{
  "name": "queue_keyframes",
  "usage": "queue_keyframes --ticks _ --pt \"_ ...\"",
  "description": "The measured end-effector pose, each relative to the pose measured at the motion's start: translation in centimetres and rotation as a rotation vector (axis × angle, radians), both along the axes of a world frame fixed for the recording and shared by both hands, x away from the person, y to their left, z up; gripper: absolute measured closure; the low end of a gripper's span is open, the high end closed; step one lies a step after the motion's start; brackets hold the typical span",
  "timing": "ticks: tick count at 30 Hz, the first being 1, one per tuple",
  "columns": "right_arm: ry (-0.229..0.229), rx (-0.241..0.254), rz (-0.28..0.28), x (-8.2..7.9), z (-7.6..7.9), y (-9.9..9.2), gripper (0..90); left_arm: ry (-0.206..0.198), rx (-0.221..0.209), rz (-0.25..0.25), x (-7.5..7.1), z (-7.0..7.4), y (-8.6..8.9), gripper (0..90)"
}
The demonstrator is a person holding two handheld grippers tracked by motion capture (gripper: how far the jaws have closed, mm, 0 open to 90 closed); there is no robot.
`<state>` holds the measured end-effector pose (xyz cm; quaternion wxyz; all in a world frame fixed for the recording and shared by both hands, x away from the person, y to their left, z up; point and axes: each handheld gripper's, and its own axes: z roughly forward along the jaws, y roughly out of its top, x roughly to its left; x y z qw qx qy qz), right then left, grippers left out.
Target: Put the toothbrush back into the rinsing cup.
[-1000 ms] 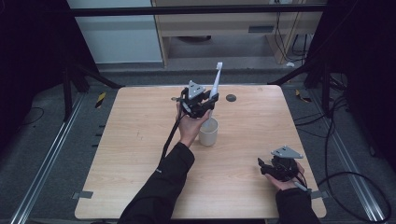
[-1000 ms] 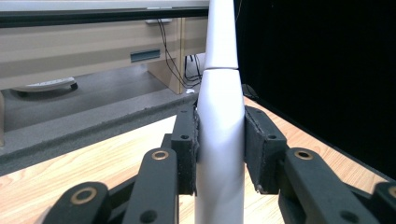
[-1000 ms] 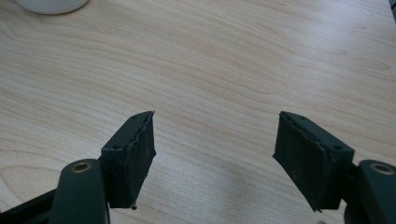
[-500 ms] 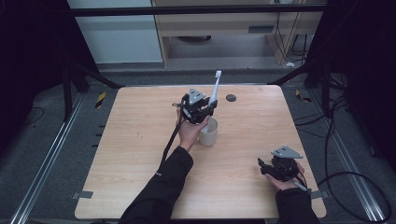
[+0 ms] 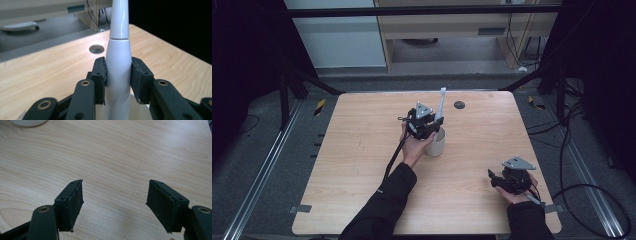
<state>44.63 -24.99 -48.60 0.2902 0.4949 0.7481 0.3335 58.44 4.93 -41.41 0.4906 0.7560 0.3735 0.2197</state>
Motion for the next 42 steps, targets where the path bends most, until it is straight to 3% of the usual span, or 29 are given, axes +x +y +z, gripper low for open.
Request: queue_keyframes --ticks 6,14,26,32,35,42 --pt "0.000 -0.002 0.001 0.0 0.0 0.0 29.0 0.025 0.029 -0.008 -0.1 -0.9 0.1 66.1" --pt "0.001 -0.006 -0.001 0.0 0.0 0.0 28.8 0.023 0.056 -0.023 -0.4 -1.2 0.3 65.8" --pt "-0.003 -0.008 -0.001 0.0 0.0 0.0 28.7 0.020 0.047 -0.042 -1.0 -0.7 0.9 60.0" --pt "-0.004 -0.006 -0.003 0.0 0.1 -0.1 28.3 0.007 0.039 -0.060 -2.7 0.1 2.9 54.8" --pt "-0.006 -0.005 -0.005 -0.1 0.1 -0.1 28.0 0.019 0.033 -0.065 -3.6 0.6 4.3 50.1" --pt "-0.005 0.005 -0.014 -0.4 0.2 -0.1 25.8 0.022 0.081 -0.047 -6.2 0.6 8.5 42.4"
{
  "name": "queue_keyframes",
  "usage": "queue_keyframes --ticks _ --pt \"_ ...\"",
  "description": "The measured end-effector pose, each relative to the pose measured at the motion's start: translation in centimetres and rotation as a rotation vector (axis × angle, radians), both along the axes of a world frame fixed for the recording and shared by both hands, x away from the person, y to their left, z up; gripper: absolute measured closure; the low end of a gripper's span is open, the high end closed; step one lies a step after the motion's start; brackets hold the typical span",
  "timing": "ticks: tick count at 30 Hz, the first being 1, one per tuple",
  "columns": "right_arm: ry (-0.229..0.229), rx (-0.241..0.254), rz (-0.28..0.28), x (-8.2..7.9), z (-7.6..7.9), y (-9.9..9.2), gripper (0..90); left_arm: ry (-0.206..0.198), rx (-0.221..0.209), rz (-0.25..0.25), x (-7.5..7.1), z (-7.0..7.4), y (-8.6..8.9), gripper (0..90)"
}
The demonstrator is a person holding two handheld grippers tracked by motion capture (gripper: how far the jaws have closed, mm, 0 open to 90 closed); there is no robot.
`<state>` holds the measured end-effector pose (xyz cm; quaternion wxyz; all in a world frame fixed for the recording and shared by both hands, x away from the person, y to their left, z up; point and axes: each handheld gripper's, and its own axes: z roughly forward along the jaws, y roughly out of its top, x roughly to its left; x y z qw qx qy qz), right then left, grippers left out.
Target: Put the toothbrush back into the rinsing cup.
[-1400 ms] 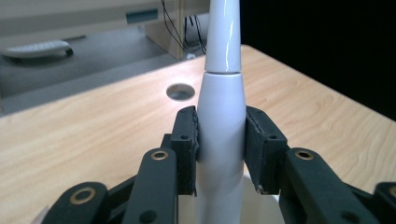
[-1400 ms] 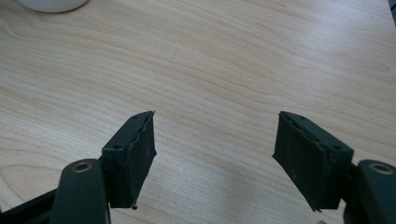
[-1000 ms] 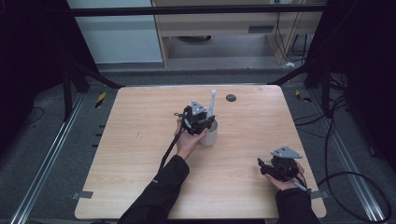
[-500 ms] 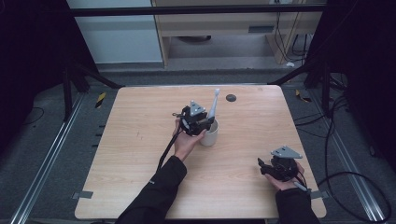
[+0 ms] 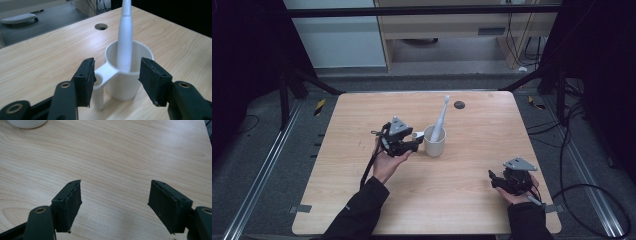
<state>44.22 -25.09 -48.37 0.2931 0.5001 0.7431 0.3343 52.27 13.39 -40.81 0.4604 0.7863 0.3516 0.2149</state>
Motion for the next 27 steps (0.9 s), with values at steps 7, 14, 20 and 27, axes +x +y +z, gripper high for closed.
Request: queue_keyframes --ticks 7,14,20,27 --pt "-0.005 0.006 0.000 -0.2 0.1 0.1 23.0 0.049 0.056 0.040 -2.0 -1.9 3.7 37.8" --pt "-0.009 0.002 0.009 -0.3 0.2 0.2 20.7 0.083 0.080 0.086 -3.3 -3.5 6.5 35.4" --pt "-0.003 -0.005 0.014 -0.4 0.0 0.3 19.3 0.098 0.094 0.120 -4.3 -4.5 8.5 33.8" --pt "0.002 -0.013 0.020 -0.4 -0.1 0.5 17.7 0.106 0.112 0.183 -5.3 -5.7 11.4 31.9"
